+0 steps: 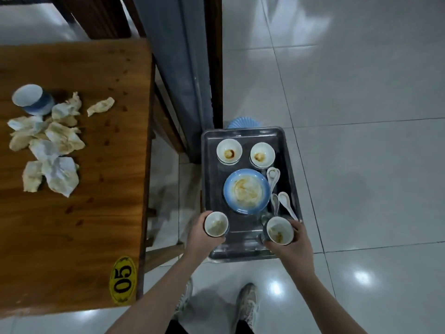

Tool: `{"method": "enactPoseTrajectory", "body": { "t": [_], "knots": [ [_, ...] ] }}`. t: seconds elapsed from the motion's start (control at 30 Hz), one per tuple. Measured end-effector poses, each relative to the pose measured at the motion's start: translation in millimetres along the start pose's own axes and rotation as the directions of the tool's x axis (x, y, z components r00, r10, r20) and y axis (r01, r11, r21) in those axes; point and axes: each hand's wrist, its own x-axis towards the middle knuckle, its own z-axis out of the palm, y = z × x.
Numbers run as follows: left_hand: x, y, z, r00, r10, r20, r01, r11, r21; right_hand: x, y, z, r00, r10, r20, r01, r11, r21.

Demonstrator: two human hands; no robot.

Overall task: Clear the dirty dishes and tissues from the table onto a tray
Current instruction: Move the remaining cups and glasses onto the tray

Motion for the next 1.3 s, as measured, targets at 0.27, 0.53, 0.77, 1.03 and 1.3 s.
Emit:
{"method": "enactPoseTrajectory", "body": {
  "t": [0.27,0.53,0.77,1.03,1.3],
  "knots": [
    [42,-41,31,0.998,0.066,0.016,-0.068,0.984,0.162,30,35,33,0.998,-0.063,0.023,0.063,0.997,-0.034],
    [58,-70,46,0.996,0.087,-0.007,-0.082,0.959,0.270,33,52,63,0.995,-0.095,0.037,0.096,0.995,-0.031],
    [66,-81,51,0.998,0.064,-0.015,-0.055,0.934,0.353,34,67,81,0.996,-0.080,0.042,0.081,0.997,-0.017],
    [63,-86,43,1.000,-0.012,0.013,0.007,0.953,0.303,29,69,102,0.996,-0.074,0.047,0.075,0.997,-0.020],
    [43,-55,14,0.996,-0.058,-0.062,0.051,0.993,-0.110,20,55,107,0.998,-0.036,0.045,0.039,0.997,-0.070]
  ]
}}
